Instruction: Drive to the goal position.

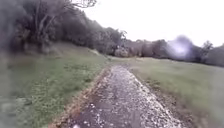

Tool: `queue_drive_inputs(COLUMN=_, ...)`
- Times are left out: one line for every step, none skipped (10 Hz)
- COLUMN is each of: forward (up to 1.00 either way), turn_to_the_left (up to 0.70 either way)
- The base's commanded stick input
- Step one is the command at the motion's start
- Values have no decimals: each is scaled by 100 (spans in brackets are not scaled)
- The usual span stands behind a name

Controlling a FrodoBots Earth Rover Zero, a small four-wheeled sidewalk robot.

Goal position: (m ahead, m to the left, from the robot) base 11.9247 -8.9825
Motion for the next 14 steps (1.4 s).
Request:
queue_drive_inputs(forward=70, turn_to_the_left=0)
queue_drive_inputs(forward=70, turn_to_the_left=0)
queue_drive_inputs(forward=70, turn_to_the_left=0)
queue_drive_inputs(forward=70, turn_to_the_left=0)
queue_drive_inputs(forward=70, turn_to_the_left=-4)
queue_drive_inputs(forward=70, turn_to_the_left=-9)
queue_drive_inputs(forward=70, turn_to_the_left=-17)
queue_drive_inputs(forward=70, turn_to_the_left=-27)
queue_drive_inputs(forward=70, turn_to_the_left=-34)
queue_drive_inputs(forward=70, turn_to_the_left=-34)
queue_drive_inputs(forward=70, turn_to_the_left=-34)
queue_drive_inputs(forward=70, turn_to_the_left=-34)
queue_drive_inputs(forward=70, turn_to_the_left=-34)
queue_drive_inputs(forward=70, turn_to_the_left=-25)
